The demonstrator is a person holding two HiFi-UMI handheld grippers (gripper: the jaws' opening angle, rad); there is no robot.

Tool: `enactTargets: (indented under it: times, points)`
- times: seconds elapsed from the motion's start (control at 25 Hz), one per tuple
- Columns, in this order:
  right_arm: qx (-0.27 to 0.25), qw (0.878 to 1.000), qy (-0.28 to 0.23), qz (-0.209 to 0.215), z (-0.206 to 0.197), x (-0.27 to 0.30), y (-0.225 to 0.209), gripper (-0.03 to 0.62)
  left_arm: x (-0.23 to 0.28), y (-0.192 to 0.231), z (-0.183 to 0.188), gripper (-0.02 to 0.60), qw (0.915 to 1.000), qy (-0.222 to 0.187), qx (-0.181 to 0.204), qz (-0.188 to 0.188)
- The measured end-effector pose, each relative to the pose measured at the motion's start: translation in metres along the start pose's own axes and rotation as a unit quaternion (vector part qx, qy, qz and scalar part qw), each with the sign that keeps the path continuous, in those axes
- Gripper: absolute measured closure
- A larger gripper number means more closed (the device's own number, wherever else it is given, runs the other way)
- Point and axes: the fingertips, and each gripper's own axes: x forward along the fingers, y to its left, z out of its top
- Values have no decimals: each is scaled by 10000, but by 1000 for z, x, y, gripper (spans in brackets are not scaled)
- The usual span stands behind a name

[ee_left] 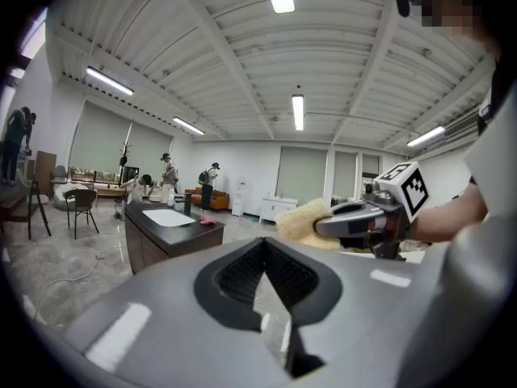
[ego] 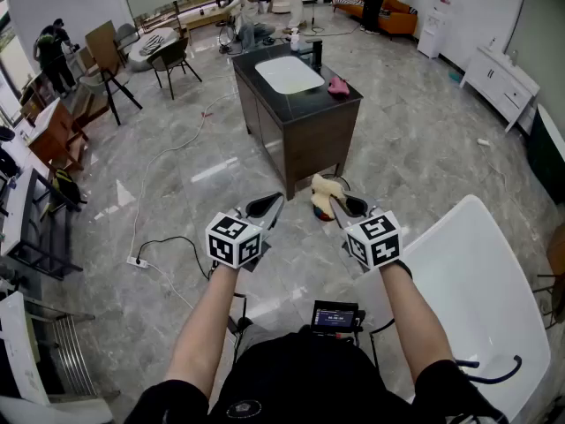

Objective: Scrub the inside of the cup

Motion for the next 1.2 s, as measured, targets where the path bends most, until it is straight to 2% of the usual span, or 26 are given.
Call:
enactTargets:
  times: [0.56,1.2]
  points:
    - [73,9999,-76,-42,-3,3,4,551,-7,7,-9,584,9998,72,27,165]
    - [168,9998,-27,-72,-11,0,-4,551,-5,1,-21,583,9995,258,-14,160]
